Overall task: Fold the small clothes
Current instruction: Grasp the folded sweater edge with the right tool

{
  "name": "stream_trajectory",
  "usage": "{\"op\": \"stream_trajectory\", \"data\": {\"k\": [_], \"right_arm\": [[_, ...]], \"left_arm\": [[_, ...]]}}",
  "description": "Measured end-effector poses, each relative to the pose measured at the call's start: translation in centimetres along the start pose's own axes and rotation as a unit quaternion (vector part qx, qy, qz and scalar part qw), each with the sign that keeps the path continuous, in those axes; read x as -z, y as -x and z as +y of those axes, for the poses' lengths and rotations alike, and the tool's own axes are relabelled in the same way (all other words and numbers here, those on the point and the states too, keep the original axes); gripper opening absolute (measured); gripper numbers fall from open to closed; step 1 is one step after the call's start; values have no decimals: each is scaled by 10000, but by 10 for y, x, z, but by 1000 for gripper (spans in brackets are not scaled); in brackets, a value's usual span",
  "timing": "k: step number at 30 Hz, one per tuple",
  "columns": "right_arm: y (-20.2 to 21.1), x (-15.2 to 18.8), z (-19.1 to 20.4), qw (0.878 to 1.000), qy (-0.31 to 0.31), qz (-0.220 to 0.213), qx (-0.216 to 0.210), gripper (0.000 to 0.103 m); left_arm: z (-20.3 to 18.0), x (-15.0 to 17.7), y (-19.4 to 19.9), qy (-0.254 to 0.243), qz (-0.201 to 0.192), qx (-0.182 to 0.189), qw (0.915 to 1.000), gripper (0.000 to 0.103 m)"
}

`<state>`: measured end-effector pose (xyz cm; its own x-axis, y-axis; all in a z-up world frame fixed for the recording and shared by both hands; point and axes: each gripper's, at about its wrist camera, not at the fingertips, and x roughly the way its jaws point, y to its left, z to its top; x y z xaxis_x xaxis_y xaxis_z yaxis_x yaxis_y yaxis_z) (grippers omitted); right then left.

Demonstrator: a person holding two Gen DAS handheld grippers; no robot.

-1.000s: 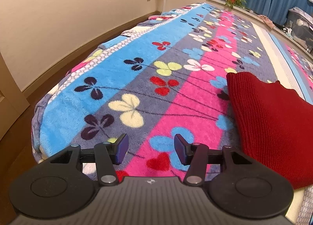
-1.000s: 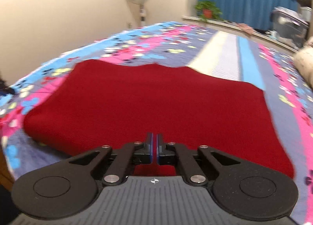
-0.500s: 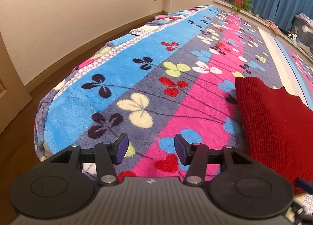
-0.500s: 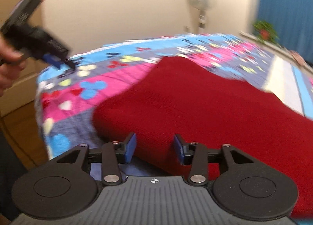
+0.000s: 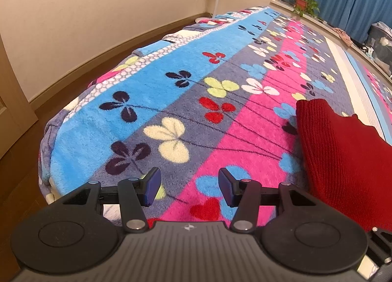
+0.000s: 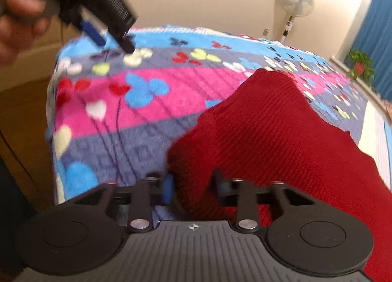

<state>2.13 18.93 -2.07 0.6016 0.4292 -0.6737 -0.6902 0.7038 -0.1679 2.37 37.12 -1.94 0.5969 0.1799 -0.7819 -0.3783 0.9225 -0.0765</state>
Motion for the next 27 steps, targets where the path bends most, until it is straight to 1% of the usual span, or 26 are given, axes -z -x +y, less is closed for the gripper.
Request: {"op": "stream_trajectory", "data": {"k": [2,4,5,6,7,8,9,10,12,13,14,15,16,17,18,19,20,21,22,23,24,25,26,27], "right_arm": [[13,-7,-18,9989,-424,-142,-130,17],[37,-15,-44,9938,-977,-502,-172,16],[53,-18,-63,9883,-1335,-717,-142,16],[70,-17,-85,9797,-1766,-937,-128,16],[88,-13,-111,9656,-2306,-1194,-111,16],[107,-4,-137,9481,-2826,-1456,-44,16],[127,12,-165,9257,-3363,-1726,122,16],[143,30,-188,9051,-3787,-1909,289,15],[170,81,-228,8542,-4649,-2204,752,15],[180,111,-244,8272,-5033,-2246,1096,15],[184,139,-257,8050,-5337,-2151,1445,15],[181,169,-269,7822,-5670,-1898,1749,15],[174,200,-280,7548,-6094,-1503,1906,16],[164,231,-292,7203,-6591,-1020,1906,17],[158,254,-300,6866,-7006,-653,1827,18],[158,276,-304,6479,-7392,-563,1750,19],[164,285,-306,6240,-7602,-712,1664,22],[171,284,-309,6216,-7616,-802,1646,28],[180,274,-311,6362,-7463,-844,1763,32],[189,263,-314,6507,-7302,-892,1881,34],[198,255,-317,6593,-7214,-959,1888,35],[206,251,-321,6637,-7178,-1027,1836,36],[212,245,-325,6707,-7106,-1071,1836,39],[219,236,-330,6856,-6933,-1101,1925,40]], "left_arm": [[-2,-1,0,12,-1,1,10000,57],[-7,-2,0,6,3,28,10000,57],[-10,-2,0,-16,4,46,10000,57],[-14,-2,0,-51,3,55,10000,57],[-19,-2,1,-104,-2,63,9999,57],[-24,-2,1,-151,-7,68,9999,57],[-29,-2,1,-195,-9,71,9998,57],[-33,-2,1,-238,-10,72,9997,57],[-44,-2,1,-337,-12,69,9994,57],[-49,-2,0,-383,-11,64,9992,57],[-55,-2,0,-441,-11,59,9990,57],[-62,-2,0,-495,-12,61,9988,57],[-69,-2,0,-547,-15,66,9985,57],[-77,-1,0,-605,-16,75,9981,57],[-85,-1,-1,-658,-12,88,9978,57],[-92,-1,0,-701,-8,105,9975,57],[-102,0,1,-755,-10,138,9971,57],[-110,1,2,-810,-18,169,9966,57],[-117,2,2,-869,-30,193,9960,57],[-125,3,3,-940,-44,214,9953,57],[-133,4,3,-1007,-56,235,9946,57],[-141,6,4,-1083,-65,262,9938,57],[-147,7,4,-1145,-76,285,9930,57],[-153,8,5,-1208,-92,308,9921,57]]}}
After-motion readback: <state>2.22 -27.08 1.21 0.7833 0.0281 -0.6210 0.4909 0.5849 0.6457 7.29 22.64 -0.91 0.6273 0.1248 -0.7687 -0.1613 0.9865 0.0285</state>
